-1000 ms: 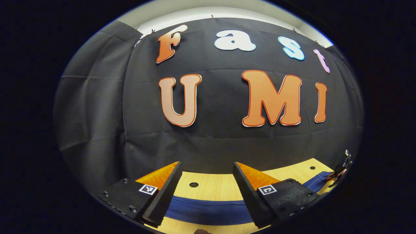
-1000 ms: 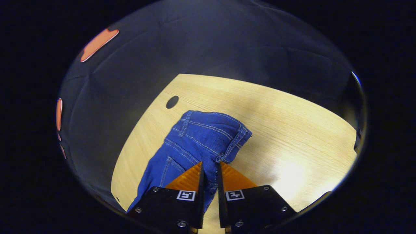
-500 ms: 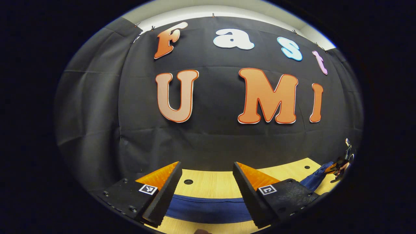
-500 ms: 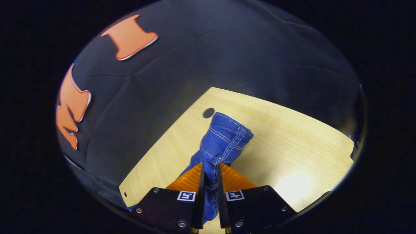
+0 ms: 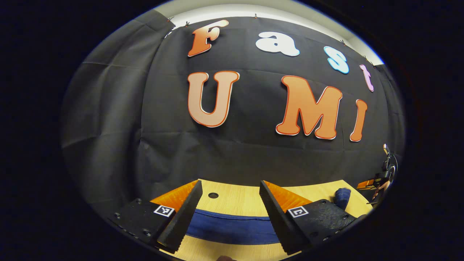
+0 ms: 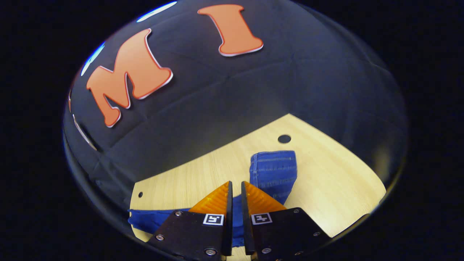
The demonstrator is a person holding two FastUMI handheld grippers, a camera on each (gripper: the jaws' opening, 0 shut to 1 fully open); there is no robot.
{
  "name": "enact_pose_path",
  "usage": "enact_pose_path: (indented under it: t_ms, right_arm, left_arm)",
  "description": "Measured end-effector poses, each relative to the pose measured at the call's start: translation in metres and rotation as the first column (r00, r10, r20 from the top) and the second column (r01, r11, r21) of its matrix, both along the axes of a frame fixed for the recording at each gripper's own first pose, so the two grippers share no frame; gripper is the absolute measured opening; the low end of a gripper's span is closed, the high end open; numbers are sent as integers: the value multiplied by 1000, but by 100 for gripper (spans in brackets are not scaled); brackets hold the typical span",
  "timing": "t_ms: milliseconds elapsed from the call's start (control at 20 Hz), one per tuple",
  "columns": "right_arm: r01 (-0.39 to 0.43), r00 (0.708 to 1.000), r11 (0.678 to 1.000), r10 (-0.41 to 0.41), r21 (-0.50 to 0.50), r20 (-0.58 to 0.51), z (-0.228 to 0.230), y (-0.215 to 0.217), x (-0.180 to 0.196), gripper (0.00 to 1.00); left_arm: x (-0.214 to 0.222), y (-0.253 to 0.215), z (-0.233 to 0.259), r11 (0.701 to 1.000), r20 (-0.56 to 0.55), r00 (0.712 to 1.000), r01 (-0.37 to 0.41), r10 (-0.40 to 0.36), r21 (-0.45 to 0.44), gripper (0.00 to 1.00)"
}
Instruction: Grasp the waist and the cuffs of the jeans and fold them to make the two legs overlap; first hold the waist and fold one-third of the jeans toward the cuffs, then hold the cuffs and fold the remaining one-third in the same direction to finish folding.
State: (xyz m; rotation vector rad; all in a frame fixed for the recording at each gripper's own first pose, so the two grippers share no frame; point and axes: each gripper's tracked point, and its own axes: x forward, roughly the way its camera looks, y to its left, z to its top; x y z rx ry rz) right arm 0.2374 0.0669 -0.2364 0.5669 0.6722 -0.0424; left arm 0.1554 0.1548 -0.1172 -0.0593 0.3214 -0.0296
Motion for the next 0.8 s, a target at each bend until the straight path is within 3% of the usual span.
enact_pose_path:
  t_ms: [200, 350, 450, 650, 700, 800]
  right_arm:
    - [71, 975, 995, -54, 70, -214, -63, -1, -2, 13]
    - [71, 963, 996, -54, 56, -263, -76, 5, -4, 12]
    - [44, 962, 998, -31, 44, -272, -78, 6, -1, 29]
    - [19, 966, 1000, -14, 17, -260, -84, 11, 22, 89]
    - [22, 966, 1000, -17, 17, -257, -85, 11, 29, 95]
    - [17, 968, 1000, -13, 14, -252, -86, 13, 45, 97]
  left_arm:
    - [-5, 12, -7, 999, -15, 1000, -24, 24, 25, 97]
    - [-8, 17, -11, 998, -34, 998, -53, 54, 32, 97]
    - [-12, 16, -15, 998, -43, 997, -58, 60, 32, 97]
    - [-13, 16, -26, 996, -70, 994, -76, 79, 47, 97]
    - [-14, 16, -28, 996, -78, 993, -81, 84, 48, 95]
    - [-16, 14, -34, 994, -95, 991, -89, 94, 55, 97]
